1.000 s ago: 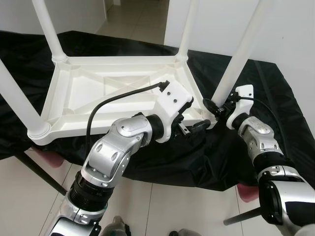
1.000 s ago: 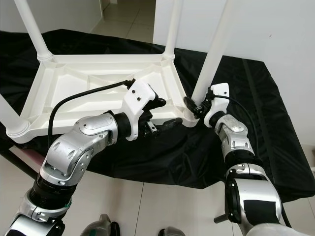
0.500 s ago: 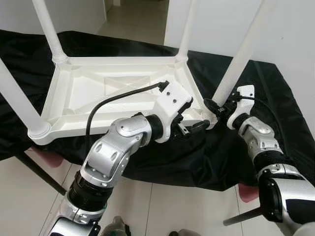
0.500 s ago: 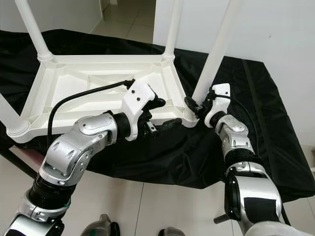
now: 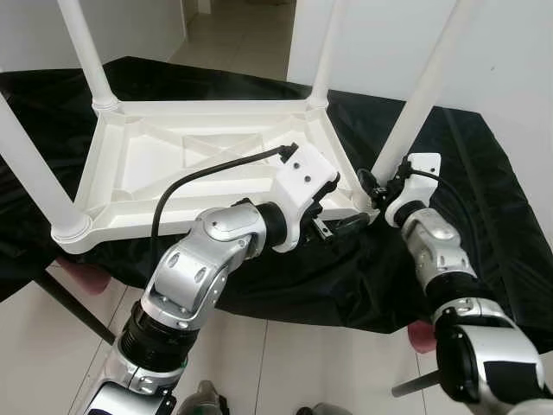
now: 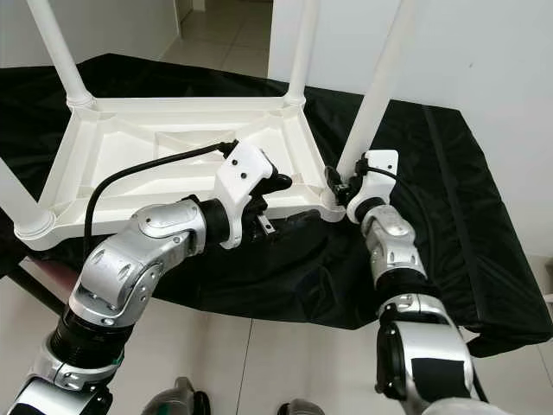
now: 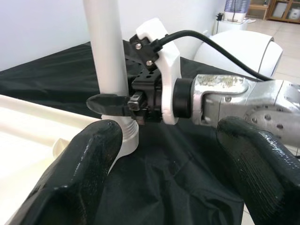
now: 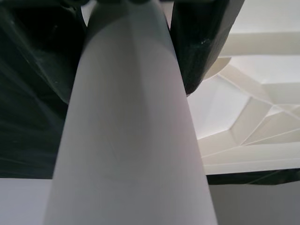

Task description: Building children table

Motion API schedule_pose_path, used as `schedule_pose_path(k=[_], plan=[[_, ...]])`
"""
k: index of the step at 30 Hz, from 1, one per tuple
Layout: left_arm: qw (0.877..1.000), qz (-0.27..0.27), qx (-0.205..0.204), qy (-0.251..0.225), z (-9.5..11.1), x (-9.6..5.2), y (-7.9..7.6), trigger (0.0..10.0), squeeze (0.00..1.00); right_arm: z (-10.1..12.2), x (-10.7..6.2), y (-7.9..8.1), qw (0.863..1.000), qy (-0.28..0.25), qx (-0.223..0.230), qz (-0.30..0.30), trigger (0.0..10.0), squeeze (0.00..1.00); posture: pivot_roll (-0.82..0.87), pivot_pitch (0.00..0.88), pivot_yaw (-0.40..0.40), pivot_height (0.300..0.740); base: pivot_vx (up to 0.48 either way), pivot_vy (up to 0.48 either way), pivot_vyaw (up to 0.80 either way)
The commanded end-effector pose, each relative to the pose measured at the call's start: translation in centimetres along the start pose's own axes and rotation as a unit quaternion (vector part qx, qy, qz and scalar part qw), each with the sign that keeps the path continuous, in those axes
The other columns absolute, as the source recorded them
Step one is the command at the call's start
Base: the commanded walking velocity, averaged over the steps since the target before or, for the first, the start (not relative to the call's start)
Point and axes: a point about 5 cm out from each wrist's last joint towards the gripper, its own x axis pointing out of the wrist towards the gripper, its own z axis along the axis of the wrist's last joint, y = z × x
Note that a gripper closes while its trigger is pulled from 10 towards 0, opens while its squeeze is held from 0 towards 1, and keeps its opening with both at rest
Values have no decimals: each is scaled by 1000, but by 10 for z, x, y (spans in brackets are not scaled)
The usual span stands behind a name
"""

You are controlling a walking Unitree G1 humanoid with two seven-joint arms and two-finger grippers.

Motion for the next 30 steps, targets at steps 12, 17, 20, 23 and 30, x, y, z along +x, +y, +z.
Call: schedule_pose_path(k=[12,17,20,23,30], plan=[[1000,11,3,1,-1,3,-4,10000,0,-15,-20,22,976,13,3,-219,10000,0,65,9,-44,740,0,0,0],[1000,10,2,1,-1,4,-5,10000,0,-11,-27,36,967,1,13,-256,10000,0,70,2,-49,740,0,0,0],[1000,10,1,1,-1,4,-5,10000,0,-10,-28,37,966,-1,12,-257,10000,0,70,2,-49,740,0,0,0],[1000,9,1,1,-1,4,-6,10000,0,-10,-29,36,965,1,7,-261,10000,0,71,2,-51,740,0,0,0],[1000,10,-1,0,-2,4,-8,10000,0,-11,-32,35,966,10,6,-259,10000,1000,73,4,-54,740,0,0,0]])
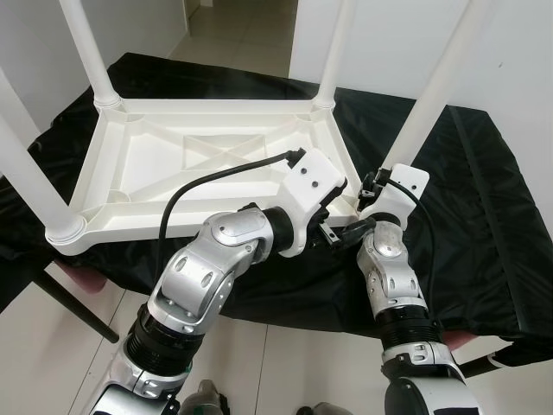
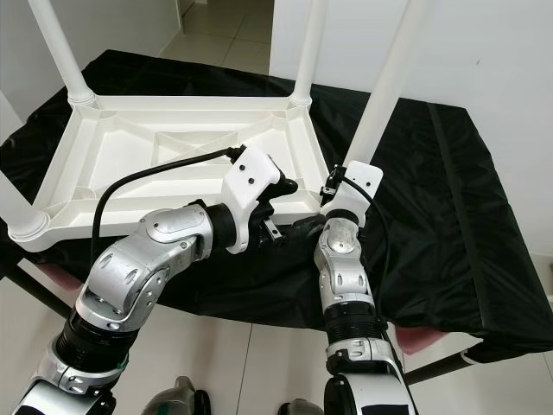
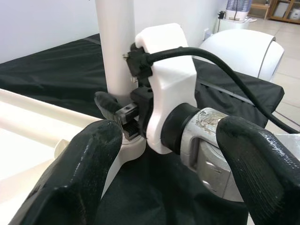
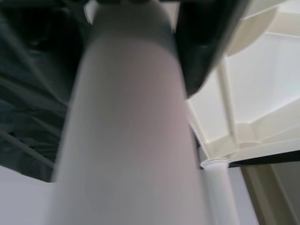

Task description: Building children table

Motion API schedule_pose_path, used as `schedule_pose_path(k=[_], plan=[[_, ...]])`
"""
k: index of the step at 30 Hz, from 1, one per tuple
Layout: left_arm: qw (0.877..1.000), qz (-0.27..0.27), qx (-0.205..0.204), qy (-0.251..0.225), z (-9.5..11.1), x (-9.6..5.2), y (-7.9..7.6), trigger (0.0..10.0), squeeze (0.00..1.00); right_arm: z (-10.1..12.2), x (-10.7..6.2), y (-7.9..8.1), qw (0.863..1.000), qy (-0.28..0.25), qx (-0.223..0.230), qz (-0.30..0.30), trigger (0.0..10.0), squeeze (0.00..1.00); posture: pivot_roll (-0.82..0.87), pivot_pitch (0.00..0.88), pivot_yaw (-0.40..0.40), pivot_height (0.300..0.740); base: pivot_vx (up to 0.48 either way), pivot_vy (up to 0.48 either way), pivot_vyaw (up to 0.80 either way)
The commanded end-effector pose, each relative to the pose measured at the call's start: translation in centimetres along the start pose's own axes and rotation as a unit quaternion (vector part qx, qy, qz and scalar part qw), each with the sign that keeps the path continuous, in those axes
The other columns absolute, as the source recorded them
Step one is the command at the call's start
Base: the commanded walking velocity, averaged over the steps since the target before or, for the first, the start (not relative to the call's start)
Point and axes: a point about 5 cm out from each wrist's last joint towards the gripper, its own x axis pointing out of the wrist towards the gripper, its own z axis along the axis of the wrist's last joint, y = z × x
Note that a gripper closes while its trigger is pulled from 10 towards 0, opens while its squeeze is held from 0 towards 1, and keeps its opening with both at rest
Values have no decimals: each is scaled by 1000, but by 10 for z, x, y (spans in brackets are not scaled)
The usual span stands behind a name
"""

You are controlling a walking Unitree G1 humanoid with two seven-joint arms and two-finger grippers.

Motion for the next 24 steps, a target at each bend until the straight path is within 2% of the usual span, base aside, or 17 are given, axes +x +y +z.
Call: schedule_pose_path(k=[1,9,12,15,16,17,24], plan=[[1000,23,4,0,0,0,0,10000,0,-11,-3,-8,1000,26,-11,-14,10000,1000,73,4,-54,740,0,0,0],[1000,24,3,1,-1,0,0,10000,0,-12,-6,-7,1000,28,-2,9,10000,1000,70,6,-54,740,0,0,0],[1000,24,3,2,-1,0,0,10000,0,-12,-3,-11,999,22,6,40,10000,1000,68,11,-57,740,0,0,0],[1000,24,3,2,-1,0,0,10000,0,-12,-3,-11,999,22,6,40,10000,1000,68,11,-57,740,0,0,0],[1000,25,3,3,-1,-1,0,10000,0,-12,0,-15,997,22,8,68,10000,1000,68,13,-56,740,0,0,0],[1000,27,3,2,-1,-1,1,10000,0,-15,5,-22,994,29,10,101,10000,0,63,20,-55,740,0,0,0],[999,32,2,0,-1,-1,3,10000,0,-21,11,-34,986,44,12,158,10000,0,62,22,-55,740,0,0,0]])
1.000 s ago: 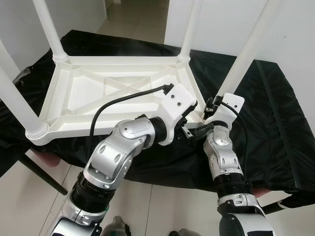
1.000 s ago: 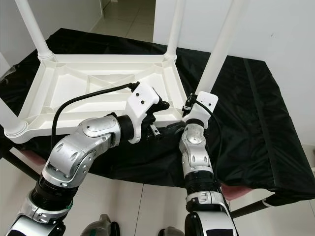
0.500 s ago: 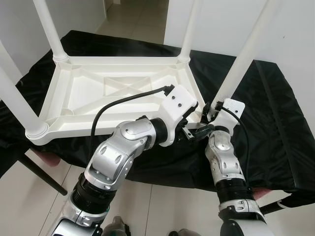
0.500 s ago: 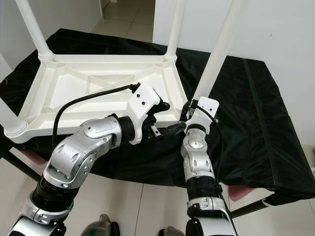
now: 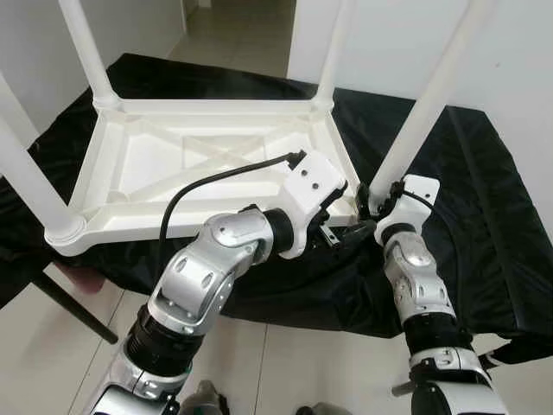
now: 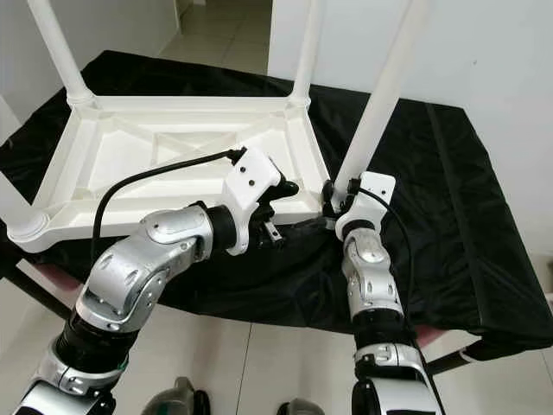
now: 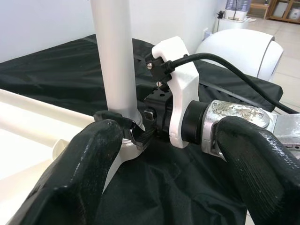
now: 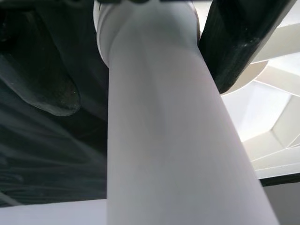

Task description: Building children table

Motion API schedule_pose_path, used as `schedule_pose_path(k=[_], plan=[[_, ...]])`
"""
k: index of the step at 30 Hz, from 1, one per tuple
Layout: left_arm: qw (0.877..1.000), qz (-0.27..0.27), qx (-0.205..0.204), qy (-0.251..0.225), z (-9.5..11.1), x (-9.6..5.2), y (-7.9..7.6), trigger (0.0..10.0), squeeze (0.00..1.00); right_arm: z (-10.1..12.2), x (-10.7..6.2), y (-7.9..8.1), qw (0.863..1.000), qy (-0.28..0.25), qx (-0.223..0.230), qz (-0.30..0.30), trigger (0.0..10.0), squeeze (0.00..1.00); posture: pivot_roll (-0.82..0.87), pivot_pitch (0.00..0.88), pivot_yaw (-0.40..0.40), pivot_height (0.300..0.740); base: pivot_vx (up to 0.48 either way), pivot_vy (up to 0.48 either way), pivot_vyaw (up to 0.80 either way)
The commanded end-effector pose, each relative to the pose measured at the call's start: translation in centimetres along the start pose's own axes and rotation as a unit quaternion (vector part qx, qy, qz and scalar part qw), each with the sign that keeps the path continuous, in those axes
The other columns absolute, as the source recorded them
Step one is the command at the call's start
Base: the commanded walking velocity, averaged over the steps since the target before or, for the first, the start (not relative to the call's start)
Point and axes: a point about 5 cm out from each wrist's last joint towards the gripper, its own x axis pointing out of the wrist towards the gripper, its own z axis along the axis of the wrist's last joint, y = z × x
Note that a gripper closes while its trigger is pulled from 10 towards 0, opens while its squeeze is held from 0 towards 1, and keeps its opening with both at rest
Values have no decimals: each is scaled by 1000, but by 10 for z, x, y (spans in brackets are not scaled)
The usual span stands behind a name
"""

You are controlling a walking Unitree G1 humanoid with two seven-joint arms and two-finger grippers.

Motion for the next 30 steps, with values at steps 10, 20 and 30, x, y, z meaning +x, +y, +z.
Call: schedule_pose_path(k=[10,20,30], plan=[[999,36,8,1,0,-2,5,10000,0,-1,10,-29,993,17,-50,102,10000,0,68,20,-47,740,0,0,0],[999,39,12,4,0,-3,7,10000,0,5,16,-25,970,16,-67,233,10000,0,75,15,-42,740,0,0,0],[999,41,13,5,0,-4,7,10000,0,5,18,-24,959,27,-61,276,10000,0,86,14,-43,740,0,0,0]])
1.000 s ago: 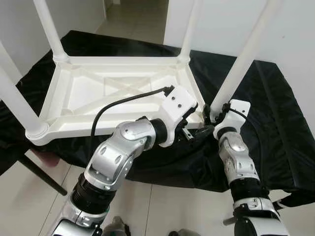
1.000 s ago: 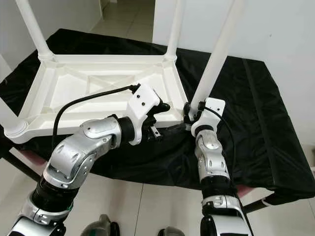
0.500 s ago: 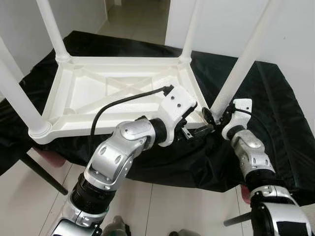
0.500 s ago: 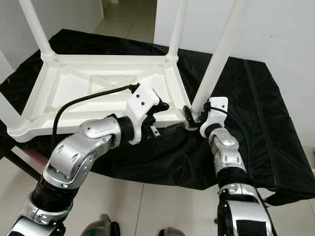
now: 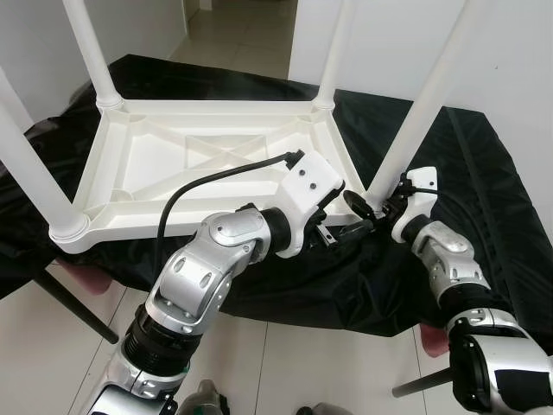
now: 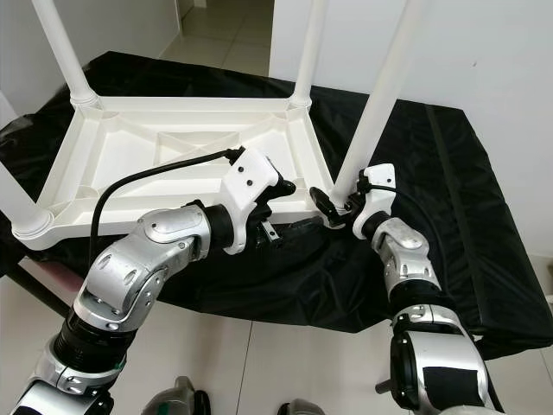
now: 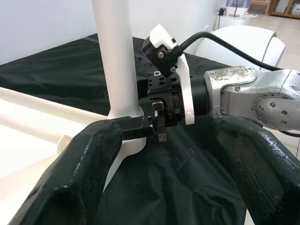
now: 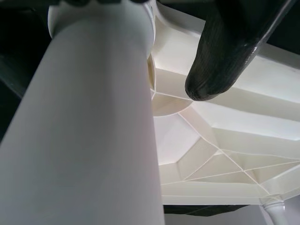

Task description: Building children table

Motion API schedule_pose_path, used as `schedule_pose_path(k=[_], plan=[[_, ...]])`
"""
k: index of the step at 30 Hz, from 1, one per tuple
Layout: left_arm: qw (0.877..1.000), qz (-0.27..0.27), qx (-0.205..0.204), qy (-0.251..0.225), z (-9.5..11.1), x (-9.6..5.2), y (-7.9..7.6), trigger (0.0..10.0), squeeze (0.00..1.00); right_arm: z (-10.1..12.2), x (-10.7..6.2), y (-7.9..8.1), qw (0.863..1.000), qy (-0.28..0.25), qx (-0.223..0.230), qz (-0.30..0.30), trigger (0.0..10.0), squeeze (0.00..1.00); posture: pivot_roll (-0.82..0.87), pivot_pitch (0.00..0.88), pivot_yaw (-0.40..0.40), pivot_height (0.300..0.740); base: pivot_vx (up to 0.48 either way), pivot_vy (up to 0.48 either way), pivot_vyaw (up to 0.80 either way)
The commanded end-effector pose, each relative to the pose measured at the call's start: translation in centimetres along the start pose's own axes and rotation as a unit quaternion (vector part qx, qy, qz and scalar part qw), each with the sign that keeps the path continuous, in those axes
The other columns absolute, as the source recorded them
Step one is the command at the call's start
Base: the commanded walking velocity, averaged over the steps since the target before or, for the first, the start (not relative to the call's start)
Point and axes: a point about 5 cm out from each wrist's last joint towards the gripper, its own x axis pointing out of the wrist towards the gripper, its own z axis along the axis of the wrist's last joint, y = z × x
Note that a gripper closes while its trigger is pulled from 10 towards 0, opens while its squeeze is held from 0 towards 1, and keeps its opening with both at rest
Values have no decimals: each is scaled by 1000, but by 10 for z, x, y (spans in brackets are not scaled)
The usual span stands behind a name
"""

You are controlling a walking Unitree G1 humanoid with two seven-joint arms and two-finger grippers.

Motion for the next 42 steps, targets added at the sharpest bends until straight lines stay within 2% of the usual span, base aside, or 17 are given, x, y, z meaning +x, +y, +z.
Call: schedule_pose_path(k=[1,2,3,4,5,7,8,10,11,17,18,20,21,32,33,37,42], plan=[[1000,31,4,-1,1,-2,4,10000,0,-2,1,1,1000,7,-4,15,9922,0,87,15,-42,740,0,0,0],[1000,31,4,-1,1,-2,4,10000,0,-2,1,1,1000,7,-4,15,9922,0,87,15,-42,740,0,0,0],[999,32,4,-1,1,-2,4,10000,0,-4,0,1,1000,11,-3,19,5294,0,88,15,-41,740,0,0,0],[999,32,4,-1,1,-2,4,10000,0,-4,0,1,1000,11,-3,19,5294,0,88,15,-41,740,0,0,0],[999,31,4,-1,1,-2,4,10000,0,-5,-1,-1,1000,17,-4,18,3804,0,88,15,-41,740,0,0,0],[1000,31,5,0,1,-2,4,10000,0,-8,-2,-3,1000,27,-2,12,3804,0,87,16,-40,740,0,0,0],[1000,31,5,0,1,-2,3,10000,0,-10,-3,-4,999,36,2,6,1294,0,85,16,-40,740,0,0,0],[1000,31,5,0,1,-2,3,10000,0,-10,-3,-4,999,36,2,6,1294,0,85,16,-40,740,0,0,0],[1000,31,5,0,1,-2,3,10000,0,-12,-4,-5,999,42,8,3,0,0,84,17,-40,740,0,0,0],[1000,28,4,-1,1,-1,3,10000,0,-18,-6,-3,999,48,21,9,0,0,77,20,-41,740,0,0,0],[1000,27,4,-1,1,-1,2,10000,0,-18,-6,-3,999,44,24,9,2745,0,75,21,-42,740,0,0,0],[1000,27,4,-1,1,-1,2,10000,0,-18,-6,-3,999,44,24,9,2745,0,75,21,-42,740,0,0,0],[1000,27,3,-1,1,0,2,10000,0,-17,-6,-2,999,39,26,6,10000,0,74,22,-43,740,0,0,0],[1000,25,2,-1,-1,0,1,10000,0,-16,3,7,998,17,38,-40,10000,0,69,21,-44,740,0,0,0],[1000,26,0,2,-3,1,2,10000,0,-16,6,11,998,21,26,-57,10000,0,68,20,-42,740,0,0,0],[1000,25,-5,6,-7,1,1,10000,0,-15,10,18,997,16,25,-77,10000,0,67,21,-41,740,0,0,0],[1000,24,-6,9,-9,2,1,10000,0,-12,16,29,992,5,44,-115,10000,0,66,19,-45,740,0,0,0]])
